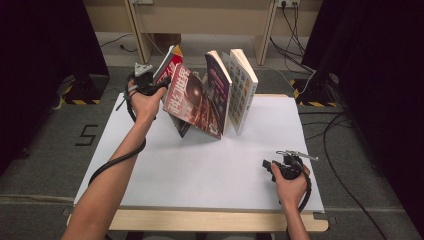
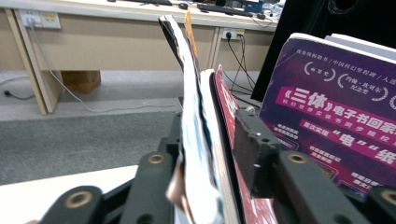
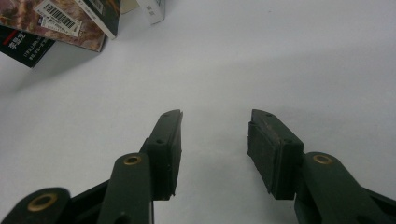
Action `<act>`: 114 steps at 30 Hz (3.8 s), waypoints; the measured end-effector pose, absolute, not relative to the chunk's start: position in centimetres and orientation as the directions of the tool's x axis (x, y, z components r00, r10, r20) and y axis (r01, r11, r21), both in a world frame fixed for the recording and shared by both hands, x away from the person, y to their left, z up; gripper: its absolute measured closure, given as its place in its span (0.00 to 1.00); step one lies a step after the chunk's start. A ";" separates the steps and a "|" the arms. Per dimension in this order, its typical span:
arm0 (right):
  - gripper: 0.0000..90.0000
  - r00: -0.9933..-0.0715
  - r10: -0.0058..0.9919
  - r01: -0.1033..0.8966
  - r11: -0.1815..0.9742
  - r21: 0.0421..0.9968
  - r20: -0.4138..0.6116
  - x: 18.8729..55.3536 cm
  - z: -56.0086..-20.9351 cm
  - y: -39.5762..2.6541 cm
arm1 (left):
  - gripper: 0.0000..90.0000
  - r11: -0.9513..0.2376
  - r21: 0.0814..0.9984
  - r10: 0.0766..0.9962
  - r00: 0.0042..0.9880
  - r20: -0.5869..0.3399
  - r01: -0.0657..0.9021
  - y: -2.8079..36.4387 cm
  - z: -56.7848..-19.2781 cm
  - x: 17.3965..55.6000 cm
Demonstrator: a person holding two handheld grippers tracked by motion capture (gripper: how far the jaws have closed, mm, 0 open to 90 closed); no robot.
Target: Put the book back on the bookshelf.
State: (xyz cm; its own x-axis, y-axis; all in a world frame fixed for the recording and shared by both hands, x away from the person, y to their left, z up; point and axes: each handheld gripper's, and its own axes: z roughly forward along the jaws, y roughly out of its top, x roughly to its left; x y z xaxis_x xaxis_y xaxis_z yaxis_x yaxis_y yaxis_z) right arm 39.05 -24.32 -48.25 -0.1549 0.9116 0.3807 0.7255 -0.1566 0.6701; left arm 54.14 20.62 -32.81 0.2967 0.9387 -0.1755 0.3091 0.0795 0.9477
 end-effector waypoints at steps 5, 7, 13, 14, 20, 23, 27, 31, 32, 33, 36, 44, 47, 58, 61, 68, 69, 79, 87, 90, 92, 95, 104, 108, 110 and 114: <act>0.61 -0.148 0.912 0.726 -0.162 0.668 0.382 38.9 -48.1 -24.5 | 0.62 0.102 0.941 0.935 0.293 -0.201 0.322 20.8 -33.1 53.5; 0.61 -0.148 0.913 0.725 -0.162 0.670 0.381 38.9 -48.1 -24.5 | 0.60 0.104 0.941 0.936 0.288 -0.201 0.321 20.9 -33.0 53.1; 0.61 -0.149 0.913 0.725 -0.161 0.670 0.381 38.9 -48.0 -24.4 | 0.54 0.124 0.933 0.934 0.277 -0.224 0.338 21.3 -32.7 51.8; 0.61 -0.149 0.913 0.725 -0.162 0.670 0.381 38.9 -48.0 -24.4 | 0.54 0.121 0.931 0.934 0.277 -0.225 0.346 21.3 -32.7 51.5; 0.61 -0.152 0.912 0.726 -0.158 0.670 0.380 38.9 -47.9 -24.3 | 0.54 0.130 0.920 0.923 0.293 -0.248 0.369 21.4 -33.1 49.3; 0.61 -0.154 0.911 0.725 -0.159 0.671 0.382 38.9 -47.9 -24.2 | 0.57 0.122 0.919 0.922 0.301 -0.244 0.374 21.4 -33.4 48.4; 0.61 -0.154 0.912 0.724 -0.157 0.672 0.380 38.9 -48.0 -24.2 | 0.59 0.116 0.909 0.917 0.308 -0.253 0.400 21.5 -34.1 47.3; 0.61 -0.145 0.911 0.728 -0.166 0.666 0.386 38.8 -47.9 -24.0 | 0.63 0.103 0.894 0.912 0.318 -0.260 0.436 21.2 -35.3 46.1; 0.61 -0.147 0.912 0.727 -0.163 0.667 0.384 38.8 -47.9 -24.1 | 0.65 0.103 0.890 0.911 0.318 -0.264 0.444 21.1 -35.6 46.0; 0.61 -0.151 0.914 0.725 -0.157 0.671 0.377 38.9 -48.0 -24.1 | 0.66 0.099 0.887 0.912 0.316 -0.262 0.451 21.1 -35.8 45.8; 0.61 -0.157 0.913 0.724 -0.154 0.673 0.377 38.9 -48.0 -24.1 | 0.68 0.106 0.881 0.911 0.310 -0.273 0.461 21.1 -36.4 45.6; 0.61 -0.144 0.911 0.732 -0.165 0.661 0.387 38.8 -48.0 -24.0 | 0.70 0.143 0.855 0.897 0.300 -0.325 0.498 21.2 -37.5 46.3; 0.61 -0.150 0.912 0.730 -0.158 0.665 0.382 38.9 -48.0 -24.1 | 0.71 0.154 0.848 0.887 0.307 -0.345 0.506 21.0 -37.8 46.6; 0.61 -0.150 0.911 0.728 -0.162 0.666 0.385 38.9 -48.1 -24.2 | 0.79 0.190 0.848 0.868 0.319 -0.380 0.494 20.0 -37.7 47.5; 0.61 -0.148 0.912 0.731 -0.160 0.664 0.383 38.9 -48.1 -24.2 | 0.80 0.197 0.846 0.862 0.324 -0.390 0.495 19.9 -37.5 47.5; 0.61 -0.150 0.912 0.731 -0.157 0.664 0.381 38.9 -48.1 -24.2 | 0.85 0.217 0.843 0.843 0.341 -0.416 0.493 19.4 -37.0 47.6; 0.61 -0.150 0.912 0.731 -0.157 0.664 0.382 38.9 -48.1 -24.2 | 0.85 0.222 0.841 0.839 0.343 -0.423 0.494 19.3 -36.9 47.6; 0.61 -0.147 0.911 0.734 -0.160 0.660 0.384 38.9 -48.1 -24.1 | 0.91 0.247 0.843 0.815 0.369 -0.448 0.477 18.2 -35.3 48.0; 0.61 -0.150 0.912 0.734 -0.155 0.661 0.381 38.9 -48.2 -24.2 | 0.93 0.201 0.877 0.836 0.390 -0.386 0.437 17.5 -33.7 48.7; 0.60 -0.150 0.914 0.735 -0.153 0.661 0.378 38.9 -48.2 -24.1 | 0.93 0.168 0.896 0.854 0.394 -0.340 0.410 17.2 -33.1 49.0; 0.60 -0.155 0.914 0.735 -0.146 0.662 0.374 38.9 -48.2 -24.1 | 0.93 0.153 0.907 0.864 0.393 -0.316 0.392 17.1 -32.8 49.2; 0.60 -0.153 0.914 0.738 -0.146 0.658 0.375 38.9 -48.3 -24.0 | 0.93 0.140 0.919 0.876 0.387 -0.288 0.369 16.8 -32.5 49.5; 0.60 -0.157 0.916 0.737 -0.140 0.661 0.370 38.9 -48.3 -24.0 | 0.93 0.106 0.937 0.898 0.372 -0.233 0.332 16.2 -31.7 50.9; 0.60 -0.160 0.917 0.738 -0.133 0.661 0.364 39.0 -48.3 -24.0 | 0.93 0.107 0.944 0.906 0.360 -0.222 0.312 16.0 -31.5 51.3; 0.60 -0.156 0.914 0.741 -0.142 0.656 0.374 39.0 -48.3 -23.9 | 0.93 0.094 0.949 0.911 0.358 -0.205 0.302 15.9 -31.5 51.5; 0.60 -0.154 0.914 0.747 -0.140 0.650 0.374 39.0 -48.4 -23.9 | 0.93 0.086 0.951 0.916 0.353 -0.193 0.296 15.8 -31.0 52.0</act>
